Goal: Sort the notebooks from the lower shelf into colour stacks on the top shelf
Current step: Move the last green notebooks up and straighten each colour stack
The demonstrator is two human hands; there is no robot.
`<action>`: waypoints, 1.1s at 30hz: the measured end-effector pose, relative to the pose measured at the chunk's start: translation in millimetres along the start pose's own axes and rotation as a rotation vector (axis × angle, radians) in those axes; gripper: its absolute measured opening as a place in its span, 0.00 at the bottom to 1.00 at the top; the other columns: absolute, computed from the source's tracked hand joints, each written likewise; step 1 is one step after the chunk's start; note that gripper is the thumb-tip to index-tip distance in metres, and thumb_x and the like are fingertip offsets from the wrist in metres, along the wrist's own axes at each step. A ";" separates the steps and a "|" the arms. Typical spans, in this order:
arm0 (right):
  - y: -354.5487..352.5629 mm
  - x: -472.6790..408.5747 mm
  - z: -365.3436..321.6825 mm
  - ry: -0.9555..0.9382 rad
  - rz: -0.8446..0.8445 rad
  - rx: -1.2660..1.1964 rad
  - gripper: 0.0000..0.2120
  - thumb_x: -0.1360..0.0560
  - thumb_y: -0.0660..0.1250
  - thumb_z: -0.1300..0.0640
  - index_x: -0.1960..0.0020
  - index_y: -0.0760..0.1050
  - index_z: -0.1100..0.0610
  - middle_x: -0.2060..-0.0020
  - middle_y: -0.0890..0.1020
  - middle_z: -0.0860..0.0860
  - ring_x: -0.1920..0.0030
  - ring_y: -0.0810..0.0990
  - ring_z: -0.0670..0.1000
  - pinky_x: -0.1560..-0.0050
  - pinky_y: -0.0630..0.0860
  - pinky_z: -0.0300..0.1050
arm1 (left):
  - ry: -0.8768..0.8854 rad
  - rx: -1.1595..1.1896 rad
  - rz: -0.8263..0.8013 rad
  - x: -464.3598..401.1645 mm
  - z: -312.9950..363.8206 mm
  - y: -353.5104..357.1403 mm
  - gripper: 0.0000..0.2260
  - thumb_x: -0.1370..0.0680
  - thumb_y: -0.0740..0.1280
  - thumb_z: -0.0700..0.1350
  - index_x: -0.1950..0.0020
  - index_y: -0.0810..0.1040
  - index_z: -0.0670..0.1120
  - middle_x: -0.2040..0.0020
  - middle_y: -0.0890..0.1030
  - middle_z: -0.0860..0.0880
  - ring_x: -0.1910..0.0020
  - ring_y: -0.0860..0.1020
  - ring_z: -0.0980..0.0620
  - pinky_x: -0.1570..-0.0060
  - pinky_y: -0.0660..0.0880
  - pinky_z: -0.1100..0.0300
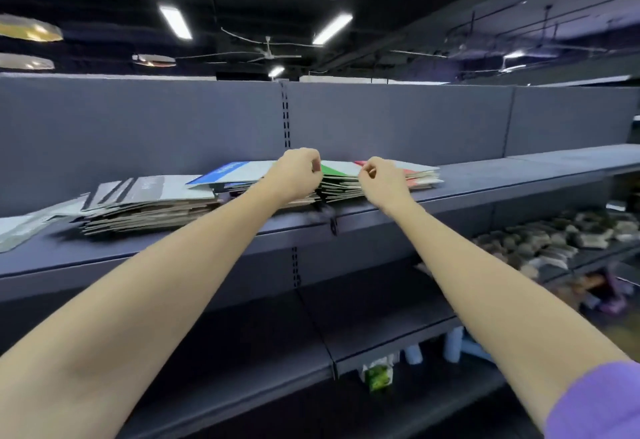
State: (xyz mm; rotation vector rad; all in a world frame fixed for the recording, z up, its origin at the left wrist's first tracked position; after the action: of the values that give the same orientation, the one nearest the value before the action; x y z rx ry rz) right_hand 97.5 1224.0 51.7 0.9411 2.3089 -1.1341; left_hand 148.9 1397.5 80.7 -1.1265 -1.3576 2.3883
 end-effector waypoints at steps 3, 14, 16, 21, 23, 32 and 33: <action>1.7 41.4 0.9 0.056 0.010 -0.016 0.06 0.21 0.61 0.56 0.53 0.75 0.56 0.57 0.81 0.52 0.54 0.77 0.56 0.54 0.70 0.47 | 0.062 0.052 -0.010 30.2 7.5 -3.6 0.05 0.23 0.64 0.41 0.52 0.79 0.44 0.58 0.78 0.49 0.55 0.77 0.44 0.53 0.74 0.55; 124.1 226.2 11.0 0.237 -0.444 0.130 0.07 0.24 0.62 0.59 0.50 0.78 0.55 0.55 0.81 0.50 0.54 0.77 0.53 0.55 0.71 0.44 | -0.017 0.047 -0.554 208.1 -84.0 106.0 0.02 0.22 0.65 0.46 0.51 0.76 0.51 0.46 0.79 0.47 0.51 0.79 0.46 0.49 0.79 0.48; 158.0 255.8 7.3 0.254 -0.514 0.113 0.07 0.24 0.62 0.59 0.49 0.77 0.55 0.55 0.81 0.50 0.55 0.78 0.52 0.57 0.72 0.44 | -0.072 0.024 -0.578 241.1 -120.1 118.1 0.03 0.22 0.65 0.46 0.49 0.76 0.51 0.46 0.78 0.49 0.50 0.78 0.48 0.49 0.78 0.50; 241.4 311.1 -19.3 0.175 -0.613 0.104 0.07 0.24 0.63 0.60 0.48 0.77 0.55 0.52 0.79 0.49 0.53 0.76 0.51 0.54 0.69 0.43 | -0.239 -0.037 -0.550 313.7 -204.6 126.5 0.06 0.22 0.63 0.44 0.47 0.76 0.50 0.48 0.79 0.50 0.51 0.78 0.48 0.52 0.79 0.49; 272.5 327.3 -33.4 0.137 -0.659 0.085 0.08 0.23 0.63 0.59 0.45 0.76 0.55 0.49 0.78 0.50 0.51 0.76 0.51 0.51 0.71 0.44 | -0.295 -0.073 -0.527 336.4 -234.6 125.5 0.08 0.23 0.62 0.43 0.45 0.76 0.49 0.47 0.79 0.49 0.46 0.76 0.46 0.52 0.78 0.50; 369.7 351.1 -105.3 -0.048 -0.838 -0.009 0.10 0.23 0.63 0.59 0.43 0.76 0.57 0.46 0.77 0.52 0.47 0.77 0.54 0.44 0.77 0.50 | -0.559 -0.204 -0.388 397.0 -341.2 77.9 0.15 0.22 0.61 0.41 0.35 0.75 0.44 0.39 0.76 0.42 0.38 0.70 0.40 0.43 0.73 0.48; 377.9 350.8 -113.1 -0.068 -0.842 -0.026 0.10 0.24 0.63 0.60 0.43 0.76 0.57 0.46 0.77 0.53 0.47 0.77 0.54 0.44 0.76 0.50 | -0.577 -0.216 -0.376 402.3 -349.8 71.7 0.15 0.22 0.61 0.41 0.35 0.74 0.44 0.38 0.76 0.42 0.38 0.71 0.40 0.43 0.73 0.47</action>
State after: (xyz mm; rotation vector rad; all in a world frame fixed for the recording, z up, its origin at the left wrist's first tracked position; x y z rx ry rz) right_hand 119.2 1621.1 -295.4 -0.1411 2.7120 -1.3788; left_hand 121.7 1783.2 -293.2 -0.1595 -1.8310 2.3994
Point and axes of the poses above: each hand's wrist, its own x-axis away from the middle knuckle, its own y-axis out of the palm, z = x × y, the point moved 10 cm from there along -x, towards the middle knuckle
